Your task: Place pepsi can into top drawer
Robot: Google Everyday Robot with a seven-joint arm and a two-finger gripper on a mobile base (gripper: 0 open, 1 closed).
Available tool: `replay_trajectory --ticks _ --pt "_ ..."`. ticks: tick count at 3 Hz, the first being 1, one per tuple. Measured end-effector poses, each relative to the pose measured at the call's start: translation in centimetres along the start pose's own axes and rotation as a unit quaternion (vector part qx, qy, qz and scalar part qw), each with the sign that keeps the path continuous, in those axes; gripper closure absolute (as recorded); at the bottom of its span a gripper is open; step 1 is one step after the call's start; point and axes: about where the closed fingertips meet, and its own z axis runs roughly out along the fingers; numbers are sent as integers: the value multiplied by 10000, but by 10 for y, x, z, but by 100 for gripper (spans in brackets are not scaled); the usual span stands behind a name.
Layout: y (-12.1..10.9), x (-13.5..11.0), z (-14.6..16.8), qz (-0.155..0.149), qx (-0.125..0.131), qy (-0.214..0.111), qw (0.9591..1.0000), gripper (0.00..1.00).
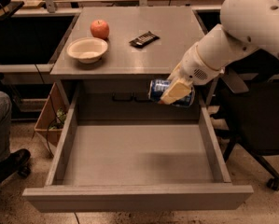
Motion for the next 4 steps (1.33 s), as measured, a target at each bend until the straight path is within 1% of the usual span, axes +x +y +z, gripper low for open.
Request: replay_trajectory --ticks 1,3,4 --pt "-1 -1 -1 -5 17 -14 10000 100" --pt "22 24 56 142 6 43 9999 100" --pt "30 30 111 233 -133 -26 9996 100"
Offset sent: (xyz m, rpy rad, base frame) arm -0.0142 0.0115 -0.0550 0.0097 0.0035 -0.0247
